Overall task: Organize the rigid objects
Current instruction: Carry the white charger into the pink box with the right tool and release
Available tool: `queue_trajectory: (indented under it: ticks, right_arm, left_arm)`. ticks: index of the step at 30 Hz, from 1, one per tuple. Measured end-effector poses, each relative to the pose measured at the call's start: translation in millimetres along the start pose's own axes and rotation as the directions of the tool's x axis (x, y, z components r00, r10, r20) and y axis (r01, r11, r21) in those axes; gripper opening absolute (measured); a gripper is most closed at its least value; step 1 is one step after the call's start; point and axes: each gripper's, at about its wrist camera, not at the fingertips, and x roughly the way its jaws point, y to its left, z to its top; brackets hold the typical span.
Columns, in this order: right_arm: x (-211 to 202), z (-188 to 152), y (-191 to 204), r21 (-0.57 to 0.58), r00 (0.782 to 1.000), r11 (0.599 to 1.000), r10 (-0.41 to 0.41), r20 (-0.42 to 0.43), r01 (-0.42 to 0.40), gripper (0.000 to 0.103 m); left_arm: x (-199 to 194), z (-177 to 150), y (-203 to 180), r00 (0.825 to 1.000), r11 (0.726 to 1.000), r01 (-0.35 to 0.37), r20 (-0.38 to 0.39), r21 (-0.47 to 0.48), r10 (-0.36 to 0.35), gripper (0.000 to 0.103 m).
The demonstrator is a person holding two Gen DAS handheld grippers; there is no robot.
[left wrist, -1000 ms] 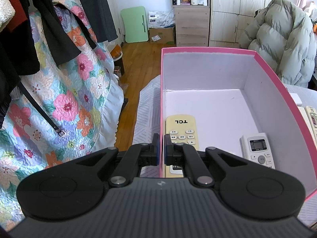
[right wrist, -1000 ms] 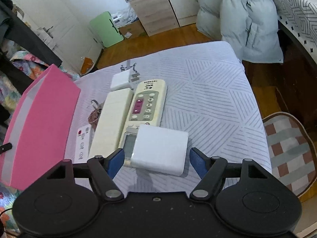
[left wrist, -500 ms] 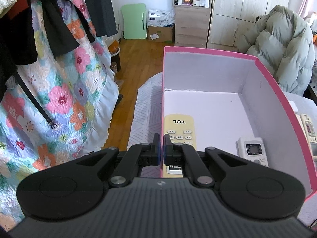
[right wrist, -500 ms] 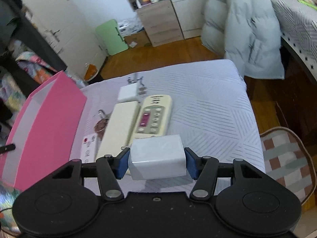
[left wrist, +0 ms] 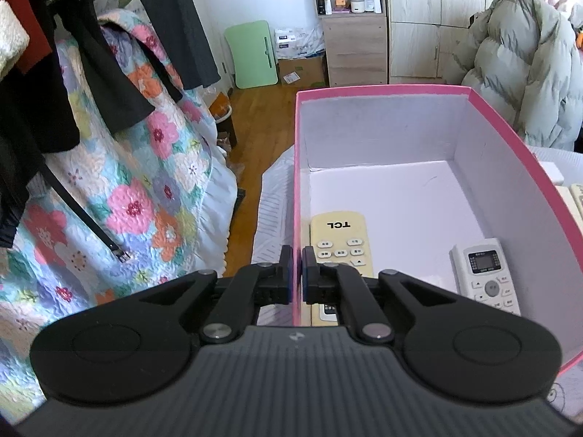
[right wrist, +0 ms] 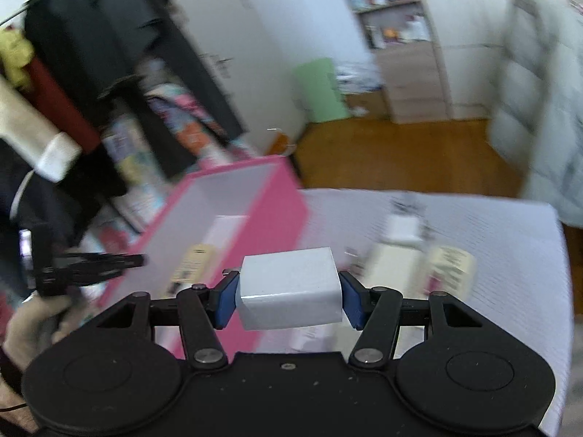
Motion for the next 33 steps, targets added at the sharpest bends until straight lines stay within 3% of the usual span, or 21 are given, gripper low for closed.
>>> queue_trajectory:
  ticks: [7, 12, 14, 17, 20, 25, 28, 30, 31, 33]
  right_arm:
    - [48.3, 31.2, 73.6, -0.165, 0.985, 0.973, 0.149, -0.084, -0.161, 0.063]
    - [121.8, 46.2, 98.5, -0.096, 0.954, 0.975, 0.173, -0.245, -0.201, 0.063]
    - [157.4, 51.1, 100.5, -0.044, 0.928, 0.978, 0.178, -0.328, -0.203, 0.063]
    - [196.4, 51.0, 109.0, -0.054, 0.899, 0.982, 0.143, -0.414, -0.182, 0.063]
    - [217.4, 44.1, 115.9, -0.125, 0.897, 0.985, 0.053, -0.439, -0.119, 0.063]
    - [235.4, 38.4, 114.0, -0.15, 0.888, 0.989, -0.063, -0.456, -0.007, 0.063]
    - [232.7, 37.7, 115.5, -0.157, 0.886, 0.987, -0.091, -0.456, 0.021, 0.063]
    - [238.5, 36.6, 110.0, -0.123, 0.862, 0.991, -0.099, -0.497, 0.043, 0.064]
    - [238.1, 35.9, 105.1, -0.085, 0.852, 0.996, -0.075, -0.518, 0.035, 0.065]
    - [232.1, 35.6, 101.7, -0.053, 0.855, 0.998, -0.042, -0.517, 0.018, 0.065]
  left_arm:
    - [-0.5, -1.4, 8.0, 0.999, 0.999, 0.041, 0.008, -0.022, -0.041, 0.003]
    - [0.0, -2.6, 12.7, 0.998, 0.997, 0.064, 0.013, -0.042, -0.064, 0.002]
    - [0.4, -2.5, 12.7, 0.998, 0.997, 0.066, 0.012, -0.041, -0.065, 0.002]
    - [1.2, -1.7, 15.4, 0.997, 0.996, 0.079, 0.01, -0.05, -0.079, 0.002]
    - [1.4, -2.8, 17.4, 0.996, 0.995, 0.086, 0.015, -0.052, -0.086, 0.002]
    - [3.4, -3.4, 17.9, 0.995, 0.994, 0.097, 0.014, -0.054, -0.096, 0.002]
    - [5.4, -3.6, 17.5, 0.996, 0.994, 0.094, 0.012, -0.052, -0.093, 0.002]
    - [6.8, -4.2, 17.5, 0.995, 0.994, 0.096, 0.01, -0.056, -0.096, 0.002]
    - [6.5, -4.5, 17.2, 0.995, 0.994, 0.096, 0.011, -0.056, -0.095, 0.002]
    - [6.5, -4.4, 17.8, 0.995, 0.993, 0.1, 0.01, -0.058, -0.1, 0.002]
